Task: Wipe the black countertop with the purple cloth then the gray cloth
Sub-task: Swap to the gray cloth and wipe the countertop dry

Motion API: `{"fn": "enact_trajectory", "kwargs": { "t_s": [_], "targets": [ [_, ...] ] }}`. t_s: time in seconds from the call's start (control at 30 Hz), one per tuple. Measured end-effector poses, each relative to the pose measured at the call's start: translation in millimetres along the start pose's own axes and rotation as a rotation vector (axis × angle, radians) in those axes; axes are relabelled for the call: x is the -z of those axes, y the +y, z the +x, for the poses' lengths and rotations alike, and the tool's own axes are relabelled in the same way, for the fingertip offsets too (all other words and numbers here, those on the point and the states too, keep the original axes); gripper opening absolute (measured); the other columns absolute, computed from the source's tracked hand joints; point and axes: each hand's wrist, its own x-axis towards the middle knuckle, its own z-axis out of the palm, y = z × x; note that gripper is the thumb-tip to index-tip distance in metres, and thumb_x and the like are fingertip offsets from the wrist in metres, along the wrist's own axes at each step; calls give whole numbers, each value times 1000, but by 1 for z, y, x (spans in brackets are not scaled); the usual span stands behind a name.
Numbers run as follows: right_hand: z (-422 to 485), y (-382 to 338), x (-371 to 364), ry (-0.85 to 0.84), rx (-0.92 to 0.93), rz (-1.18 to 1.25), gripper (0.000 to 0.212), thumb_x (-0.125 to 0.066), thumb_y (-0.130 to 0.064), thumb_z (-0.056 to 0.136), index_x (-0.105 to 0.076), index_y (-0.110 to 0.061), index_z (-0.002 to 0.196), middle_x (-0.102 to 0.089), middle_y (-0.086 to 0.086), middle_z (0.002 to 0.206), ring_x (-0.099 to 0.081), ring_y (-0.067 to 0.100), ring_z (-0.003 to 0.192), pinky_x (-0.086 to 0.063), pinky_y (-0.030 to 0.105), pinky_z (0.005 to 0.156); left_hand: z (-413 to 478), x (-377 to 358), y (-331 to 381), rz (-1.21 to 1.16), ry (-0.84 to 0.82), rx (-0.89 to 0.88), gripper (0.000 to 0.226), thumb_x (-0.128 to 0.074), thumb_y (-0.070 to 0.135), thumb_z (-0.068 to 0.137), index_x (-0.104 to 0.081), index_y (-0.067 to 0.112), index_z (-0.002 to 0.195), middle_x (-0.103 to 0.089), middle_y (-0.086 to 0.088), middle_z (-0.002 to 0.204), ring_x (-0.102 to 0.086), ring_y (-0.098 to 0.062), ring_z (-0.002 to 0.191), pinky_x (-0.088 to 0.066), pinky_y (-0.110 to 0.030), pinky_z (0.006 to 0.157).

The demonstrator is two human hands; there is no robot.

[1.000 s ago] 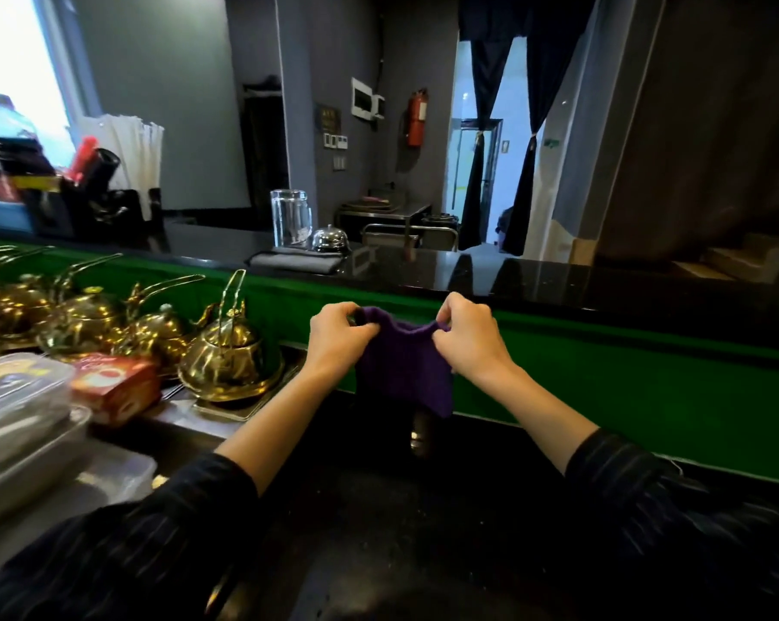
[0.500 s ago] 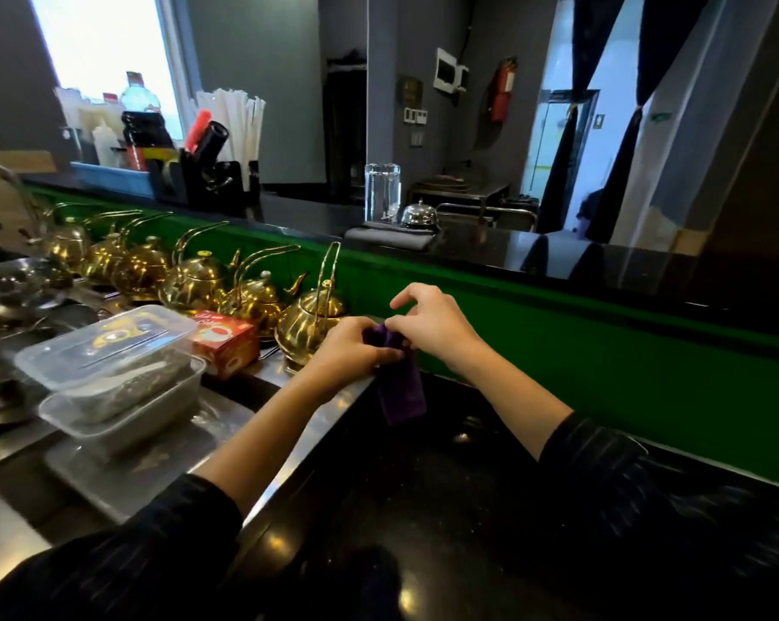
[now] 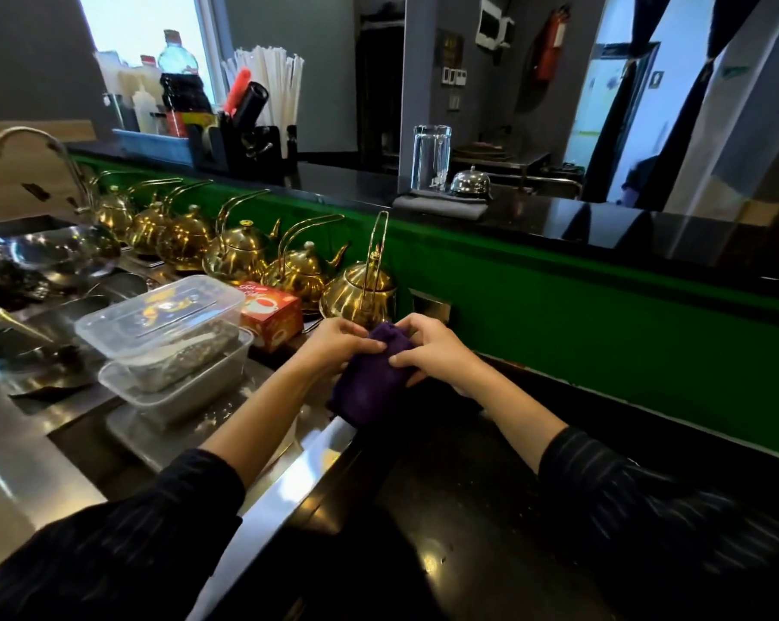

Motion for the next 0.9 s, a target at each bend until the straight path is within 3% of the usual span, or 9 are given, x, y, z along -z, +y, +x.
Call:
{"fn": "enact_trajectory", "kwargs": {
  "t_s": [0.17,0.23,0.33,0.43,0.57,0.67,0.73,0.8,0.9],
  "targets": [
    [23,27,-22,140,-48,-79,34,-68,-4,85,-55,-8,116,-63,13,110,-67,25,96,-61,36,65,14,-8,-27,66,55,3,53,-77,0,69,-51,9,115,-61,-15,113,-60,-24,101,-51,-31,74],
    [32,38,-29,171,-6,-216,37,-69,-7,85,-54,-9,119,-60,12,114,-63,25,101,-60,39,75,13,-14,-36,206,49,-64,54,-75,3,72,-49,14,118,-60,-9,111,-58,-20,98,-51,-27,72],
    [39,54,-37,185,111,-463,38,-66,-13,88,-55,-12,124,-55,9,122,-51,26,115,-47,40,98,10,-22,-50,534,40,-229,43,-68,12,80,-57,15,121,-62,-10,116,-58,-21,104,-47,-28,83],
    [35,66,-42,164,179,-604,34,-51,-19,98,-55,-13,132,-56,8,126,-44,26,119,-38,37,103,8,-27,-58,774,33,-350,37,-58,17,88,-60,13,124,-63,-12,115,-58,-23,105,-40,-26,85],
    [33,69,-27,79,243,-633,36,-46,-23,101,-56,-13,135,-59,6,129,-52,23,118,-40,31,102,14,-25,-45,943,38,-352,30,-57,24,87,-65,13,113,-61,-10,107,-56,-25,102,-50,-35,83],
    [42,50,3,-22,234,-565,27,-53,-16,97,-69,-11,118,-70,7,109,-65,12,90,-52,23,78,23,-28,-8,912,61,-421,21,-60,23,84,-68,10,99,-66,-8,96,-60,-21,88,-51,-33,70],
    [55,29,30,73,265,-588,23,-55,-13,90,-74,-9,102,-73,11,96,-69,24,86,-54,37,75,34,-31,28,832,110,-542,22,-62,19,83,-69,7,100,-69,-10,96,-63,-23,88,-51,-35,72],
    [70,2,59,289,316,-606,26,-52,-16,80,-74,-12,94,-73,11,93,-67,30,89,-54,40,76,52,-32,67,757,169,-654,30,-61,12,83,-66,6,111,-67,-11,108,-62,-25,102,-51,-35,85],
    [91,-35,101,553,376,-727,24,-52,-5,83,-68,-8,101,-64,13,105,-57,32,100,-49,41,83,90,-34,118,782,219,-758,49,-59,2,79,-54,5,127,-56,-12,127,-50,-26,122,-44,-36,101]
  ]
}}
